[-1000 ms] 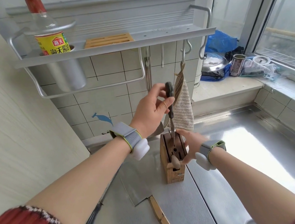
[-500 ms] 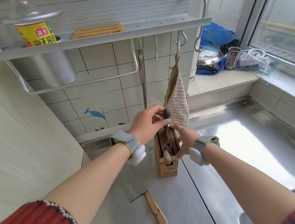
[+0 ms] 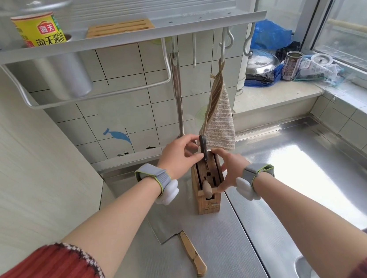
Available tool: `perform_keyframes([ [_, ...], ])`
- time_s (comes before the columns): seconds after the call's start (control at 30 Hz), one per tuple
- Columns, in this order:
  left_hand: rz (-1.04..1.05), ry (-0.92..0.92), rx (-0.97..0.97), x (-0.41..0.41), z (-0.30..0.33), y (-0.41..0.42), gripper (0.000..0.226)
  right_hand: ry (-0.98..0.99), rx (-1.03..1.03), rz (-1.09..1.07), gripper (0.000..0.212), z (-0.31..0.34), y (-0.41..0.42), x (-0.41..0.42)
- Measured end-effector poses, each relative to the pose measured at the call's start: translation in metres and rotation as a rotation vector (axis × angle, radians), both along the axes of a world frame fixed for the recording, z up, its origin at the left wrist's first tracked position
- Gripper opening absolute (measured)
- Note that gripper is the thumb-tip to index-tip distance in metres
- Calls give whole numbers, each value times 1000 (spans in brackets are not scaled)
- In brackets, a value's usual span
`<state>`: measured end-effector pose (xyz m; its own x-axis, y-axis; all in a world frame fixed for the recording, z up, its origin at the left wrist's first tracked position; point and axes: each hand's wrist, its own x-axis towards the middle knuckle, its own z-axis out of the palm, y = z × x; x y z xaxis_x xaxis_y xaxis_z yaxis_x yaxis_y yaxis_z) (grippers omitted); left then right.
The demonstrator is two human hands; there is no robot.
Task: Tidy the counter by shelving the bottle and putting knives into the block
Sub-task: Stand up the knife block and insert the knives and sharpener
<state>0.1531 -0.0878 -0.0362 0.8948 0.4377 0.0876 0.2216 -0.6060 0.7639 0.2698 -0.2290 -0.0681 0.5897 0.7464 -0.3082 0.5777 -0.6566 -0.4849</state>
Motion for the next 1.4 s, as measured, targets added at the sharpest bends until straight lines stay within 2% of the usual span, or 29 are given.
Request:
perform_keyframes([
  [0.07, 41, 43, 4, -10, -11, 1, 43, 8, -13, 1, 119, 1, -1, 0],
  [0.17, 146, 103, -17, -30, -39, 4, 26, 12, -30, 1, 120, 1, 0, 1],
  [0.27, 142, 231, 10, -52, -75, 3, 14, 25, -37, -3, 120, -1, -2, 0],
  [0.43, -76, 549, 167, -78, -122, -6, 18, 14, -14, -16, 121, -3, -1, 2],
  [0.6, -285, 741, 247, -87, -155, -21, 30, 39, 12, -26, 121, -7, -3, 3],
  [0.8, -435, 767, 342, -79, -176, -40, 47, 57, 28, -25, 118, -6, -6, 5],
  [0.97, -522, 774, 570, -75, -183, -49, 41, 77, 34, -35, 116, -7, -8, 5],
  [1.13, -612, 725, 716, -72, -187, -47, 38, 92, 39, -31, 115, -7, -7, 6],
  [1.3, -684, 623, 729, -79, -182, -39, 39, 100, 17, -28, 113, -3, -6, 4],
  [1.4, -669, 551, 695, -81, -176, -31, 32, 99, 10, -28, 113, -2, -4, 3],
])
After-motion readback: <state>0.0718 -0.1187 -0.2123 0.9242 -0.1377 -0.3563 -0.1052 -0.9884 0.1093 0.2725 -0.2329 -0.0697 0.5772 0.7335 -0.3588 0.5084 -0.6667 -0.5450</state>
